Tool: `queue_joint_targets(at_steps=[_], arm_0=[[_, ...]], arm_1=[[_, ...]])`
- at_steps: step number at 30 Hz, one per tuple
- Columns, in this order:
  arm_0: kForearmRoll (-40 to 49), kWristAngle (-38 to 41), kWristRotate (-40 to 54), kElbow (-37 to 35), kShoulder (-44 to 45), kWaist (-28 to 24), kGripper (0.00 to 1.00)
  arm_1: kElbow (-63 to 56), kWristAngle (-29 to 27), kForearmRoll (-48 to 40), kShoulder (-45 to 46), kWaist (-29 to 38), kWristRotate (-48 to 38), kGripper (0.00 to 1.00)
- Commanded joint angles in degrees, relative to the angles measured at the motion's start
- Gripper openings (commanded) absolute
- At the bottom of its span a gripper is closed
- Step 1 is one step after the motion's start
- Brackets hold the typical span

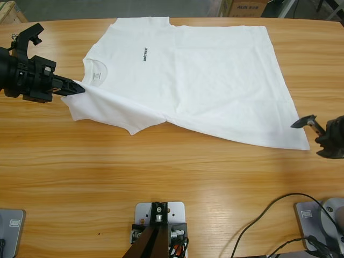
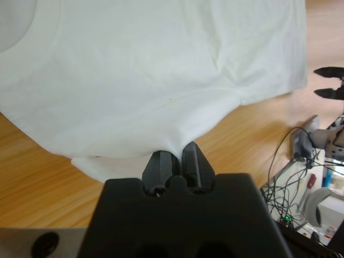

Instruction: Fold clothes

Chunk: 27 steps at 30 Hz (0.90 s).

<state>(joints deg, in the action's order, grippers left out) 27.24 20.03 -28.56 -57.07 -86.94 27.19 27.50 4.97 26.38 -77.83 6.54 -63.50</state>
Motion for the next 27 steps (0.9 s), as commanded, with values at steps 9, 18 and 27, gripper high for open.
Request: queue_joint_targets(at_steps=[9,18,27], arm_0=[[1.42,0.19,0.79,-0.24,-1.66,-0.47,0.0],[1.94,0.19,0.88,-0.41,-1.48,-0.45,0.0],[1.94,0.19,0.88,-0.41,-1.5,-0.47,0.0]], arm_1=[[-3.51,-1.72,-5.82,-2.61,0.9,-1.51,0.986],[-2.08,-0.31,-3.58,-5.68,0.88,-1.67,0.988],[-1.22,-0.4,-1.46,-10.76,0.93,-1.28,0.948]])
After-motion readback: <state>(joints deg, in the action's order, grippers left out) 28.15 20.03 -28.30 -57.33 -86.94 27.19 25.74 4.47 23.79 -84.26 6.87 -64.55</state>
